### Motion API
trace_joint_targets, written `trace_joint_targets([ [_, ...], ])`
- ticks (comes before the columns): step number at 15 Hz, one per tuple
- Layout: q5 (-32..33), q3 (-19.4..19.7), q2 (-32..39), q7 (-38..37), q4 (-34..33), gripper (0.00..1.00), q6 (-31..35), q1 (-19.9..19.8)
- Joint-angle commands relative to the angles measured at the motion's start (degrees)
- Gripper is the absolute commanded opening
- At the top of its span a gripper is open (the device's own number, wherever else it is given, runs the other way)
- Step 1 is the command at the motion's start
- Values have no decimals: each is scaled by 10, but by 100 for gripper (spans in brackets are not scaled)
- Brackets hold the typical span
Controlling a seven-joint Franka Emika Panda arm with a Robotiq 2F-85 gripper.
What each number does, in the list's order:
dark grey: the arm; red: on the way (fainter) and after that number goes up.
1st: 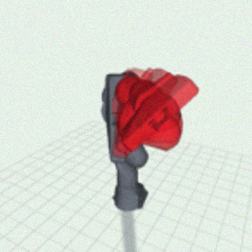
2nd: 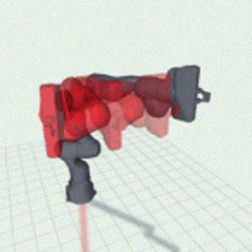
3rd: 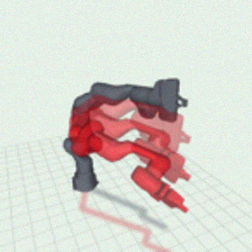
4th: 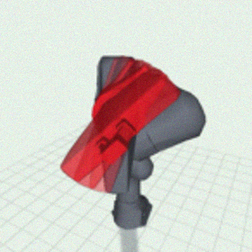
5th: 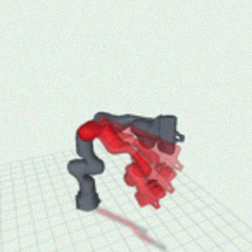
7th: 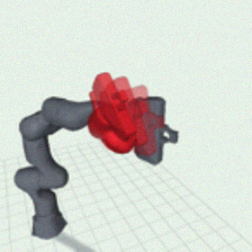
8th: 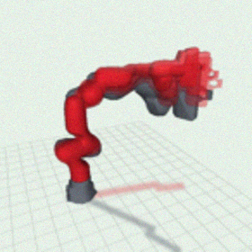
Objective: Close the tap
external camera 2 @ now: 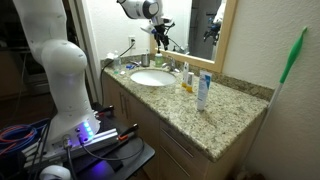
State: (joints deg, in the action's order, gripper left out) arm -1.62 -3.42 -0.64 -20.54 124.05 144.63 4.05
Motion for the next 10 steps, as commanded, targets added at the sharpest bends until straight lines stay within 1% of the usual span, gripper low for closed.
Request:
trace_joint_targets([
  [1,47,2,97,-10,-108,100,-57,-3],
  [2,48,3,126,-7,-142,100,-60,1],
  [5,-14,-6,207,43,-238,100,-48,3],
  [6,-23,-17,231,45,-270,100,-54,-3],
  [7,-39,-13,245,49,-294,100,-66,6],
  [8,-19,1,200,33,-226,100,-38,11],
  [10,-32,-1,234,37,-269,100,-43,16],
])
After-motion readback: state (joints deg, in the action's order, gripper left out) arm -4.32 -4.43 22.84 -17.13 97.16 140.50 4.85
